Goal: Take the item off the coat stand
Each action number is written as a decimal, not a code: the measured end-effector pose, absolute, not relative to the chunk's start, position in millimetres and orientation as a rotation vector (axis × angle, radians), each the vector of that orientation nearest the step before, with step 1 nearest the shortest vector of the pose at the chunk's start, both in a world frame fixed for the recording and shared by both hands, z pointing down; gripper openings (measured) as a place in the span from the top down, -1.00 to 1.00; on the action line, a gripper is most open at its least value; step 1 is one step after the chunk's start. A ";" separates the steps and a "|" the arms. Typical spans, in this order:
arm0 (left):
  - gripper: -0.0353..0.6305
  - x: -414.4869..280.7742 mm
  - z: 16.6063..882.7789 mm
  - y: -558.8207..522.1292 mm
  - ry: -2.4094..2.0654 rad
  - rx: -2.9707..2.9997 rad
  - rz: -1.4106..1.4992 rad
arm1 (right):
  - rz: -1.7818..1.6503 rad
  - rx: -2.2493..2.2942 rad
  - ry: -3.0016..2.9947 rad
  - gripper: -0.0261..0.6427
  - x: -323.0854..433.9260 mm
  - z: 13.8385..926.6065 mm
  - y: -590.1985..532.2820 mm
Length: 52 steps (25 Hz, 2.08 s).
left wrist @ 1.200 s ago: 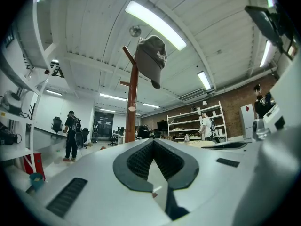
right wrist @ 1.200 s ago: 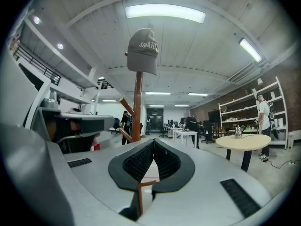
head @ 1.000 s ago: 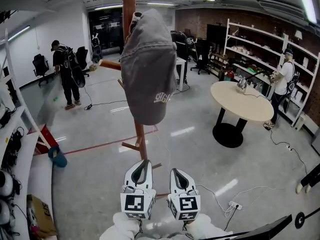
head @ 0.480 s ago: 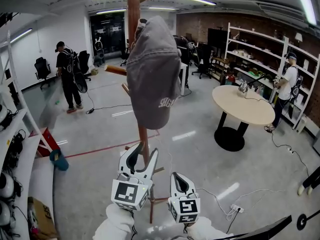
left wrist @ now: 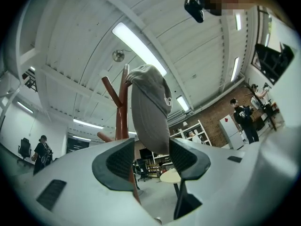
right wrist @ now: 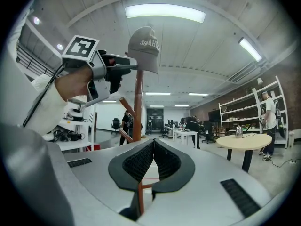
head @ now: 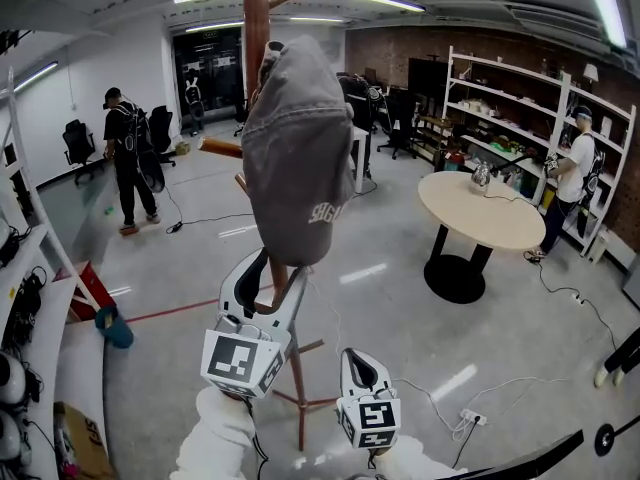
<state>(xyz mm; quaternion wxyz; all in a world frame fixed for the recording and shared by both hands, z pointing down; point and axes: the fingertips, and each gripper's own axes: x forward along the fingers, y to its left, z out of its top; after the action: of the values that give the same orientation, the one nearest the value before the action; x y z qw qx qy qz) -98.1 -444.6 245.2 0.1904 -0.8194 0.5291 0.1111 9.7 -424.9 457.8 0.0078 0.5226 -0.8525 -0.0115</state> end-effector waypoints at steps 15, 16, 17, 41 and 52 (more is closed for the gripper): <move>0.60 -82.0 212.4 -440.9 1.384 -2.285 0.306 | -0.039 1.646 -2.663 0.89 12.4 457.6 -432.9; 0.69 -81.1 210.9 -440.3 1.382 -2.279 0.307 | -0.039 1.649 -2.662 0.89 13.7 457.2 -433.1; 0.72 -79.8 209.4 -440.2 1.377 -2.278 0.309 | -0.039 1.652 -2.662 0.89 15.1 456.7 -433.3; 0.82 -60.9 178.8 -445.7 1.299 -2.270 0.443 | -0.025 1.742 -2.621 0.89 31.2 456.9 -436.4; 0.84 -44.5 162.0 -440.5 1.254 -2.234 0.492 | -0.019 1.802 -2.580 0.89 51.1 457.2 -435.8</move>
<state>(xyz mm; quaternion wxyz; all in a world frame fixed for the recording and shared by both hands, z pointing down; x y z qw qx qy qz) -44.5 -440.5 162.0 0.2633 -0.8262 0.4637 0.1818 51.1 -435.8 457.2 -0.0026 0.5727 -0.8197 -0.0061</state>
